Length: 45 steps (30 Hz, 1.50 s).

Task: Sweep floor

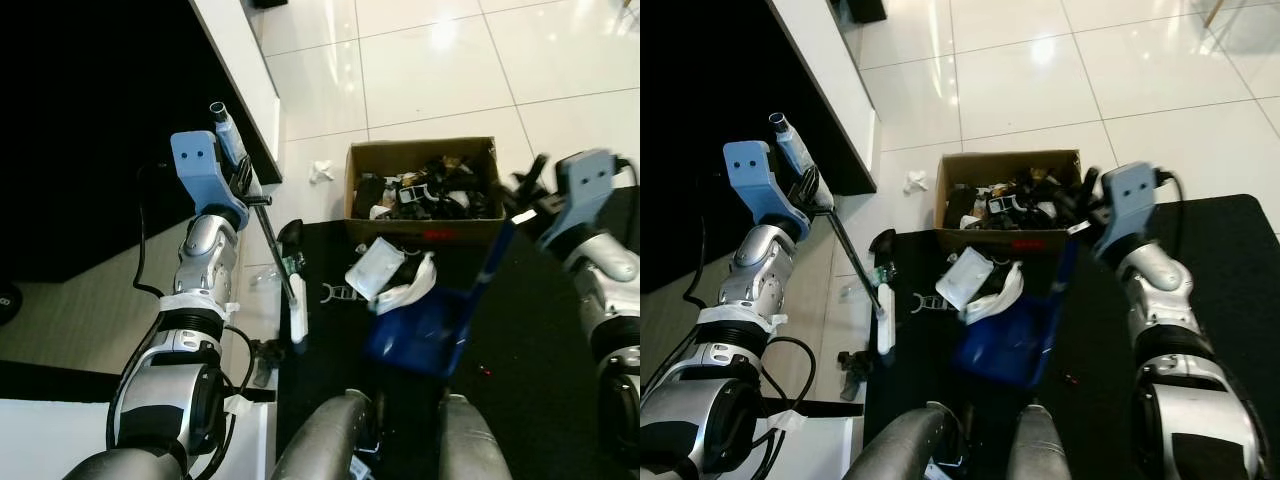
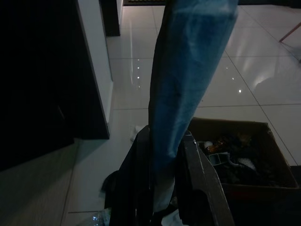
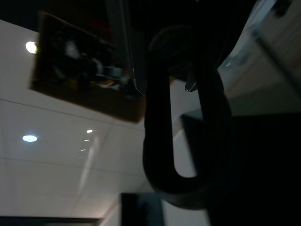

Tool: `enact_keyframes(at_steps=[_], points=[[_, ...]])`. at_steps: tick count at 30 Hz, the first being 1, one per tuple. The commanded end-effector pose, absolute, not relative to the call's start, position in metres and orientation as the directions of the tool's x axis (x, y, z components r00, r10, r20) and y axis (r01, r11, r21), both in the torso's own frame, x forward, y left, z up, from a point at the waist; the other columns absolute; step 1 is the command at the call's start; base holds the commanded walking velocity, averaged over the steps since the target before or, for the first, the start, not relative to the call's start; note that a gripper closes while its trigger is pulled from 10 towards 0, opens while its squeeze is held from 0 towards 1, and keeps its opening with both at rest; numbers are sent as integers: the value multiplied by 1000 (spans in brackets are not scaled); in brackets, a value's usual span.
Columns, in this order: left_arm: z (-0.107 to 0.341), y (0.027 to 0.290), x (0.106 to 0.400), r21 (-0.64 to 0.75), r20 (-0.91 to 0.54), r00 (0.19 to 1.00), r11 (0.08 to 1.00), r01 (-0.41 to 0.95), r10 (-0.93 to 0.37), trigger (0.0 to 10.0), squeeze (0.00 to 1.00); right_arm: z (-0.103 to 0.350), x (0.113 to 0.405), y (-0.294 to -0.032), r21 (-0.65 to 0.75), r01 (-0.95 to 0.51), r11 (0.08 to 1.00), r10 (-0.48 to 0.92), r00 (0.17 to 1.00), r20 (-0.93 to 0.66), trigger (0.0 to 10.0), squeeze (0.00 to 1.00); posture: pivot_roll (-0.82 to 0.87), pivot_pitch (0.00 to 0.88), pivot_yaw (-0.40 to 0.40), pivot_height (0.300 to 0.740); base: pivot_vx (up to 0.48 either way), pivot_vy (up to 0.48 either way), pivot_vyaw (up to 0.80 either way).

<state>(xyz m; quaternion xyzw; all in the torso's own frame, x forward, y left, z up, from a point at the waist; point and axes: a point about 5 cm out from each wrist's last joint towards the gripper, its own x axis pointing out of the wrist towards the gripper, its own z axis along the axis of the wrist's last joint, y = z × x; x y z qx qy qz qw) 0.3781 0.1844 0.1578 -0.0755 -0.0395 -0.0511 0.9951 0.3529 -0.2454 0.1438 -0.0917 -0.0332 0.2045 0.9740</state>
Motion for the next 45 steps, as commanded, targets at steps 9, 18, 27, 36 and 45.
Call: enact_keyframes(at_steps=[9,18,27,36,45], points=[[147,189,373,-179,53,995,979,95,-87,10000,0,144,349,-261,-339,-296,893,317,948,8,10000,0,15,289,208,740,0,0,0],[151,188,376,-185,59,994,978,97,-88,10000,0,154,338,-304,-432,-92,897,114,993,25,10000,0,3,288,207,740,0,0,0],[151,185,376,-185,57,994,977,105,-96,10000,0,156,324,-342,-439,112,891,-115,993,19,10000,0,5,283,213,740,0,0,0],[153,184,377,-182,58,993,977,112,-103,10000,0,162,323,-351,-465,177,868,-183,983,33,10000,0,9,284,218,740,0,0,0],[151,187,375,-176,54,993,978,112,-104,10000,0,176,337,-333,-428,77,900,-49,996,78,10000,0,26,291,226,740,0,0,0]])
